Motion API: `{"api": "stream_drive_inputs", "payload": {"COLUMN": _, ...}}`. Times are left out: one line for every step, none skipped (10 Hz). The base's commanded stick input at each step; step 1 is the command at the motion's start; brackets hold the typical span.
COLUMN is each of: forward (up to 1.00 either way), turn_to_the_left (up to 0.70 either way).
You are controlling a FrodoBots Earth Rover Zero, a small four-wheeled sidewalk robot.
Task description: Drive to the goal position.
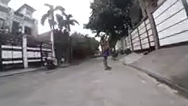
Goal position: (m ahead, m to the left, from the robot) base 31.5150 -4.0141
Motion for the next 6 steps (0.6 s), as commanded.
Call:
{"api": "stream_drive_inputs", "payload": {"forward": 0.5, "turn_to_the_left": 0.0}}
{"api": "stream_drive_inputs", "payload": {"forward": 0.5, "turn_to_the_left": 0.0}}
{"api": "stream_drive_inputs", "payload": {"forward": 0.5, "turn_to_the_left": 0.0}}
{"api": "stream_drive_inputs", "payload": {"forward": 0.5, "turn_to_the_left": 0.0}}
{"api": "stream_drive_inputs", "payload": {"forward": 0.5, "turn_to_the_left": 0.0}}
{"api": "stream_drive_inputs", "payload": {"forward": 0.5, "turn_to_the_left": 0.0}}
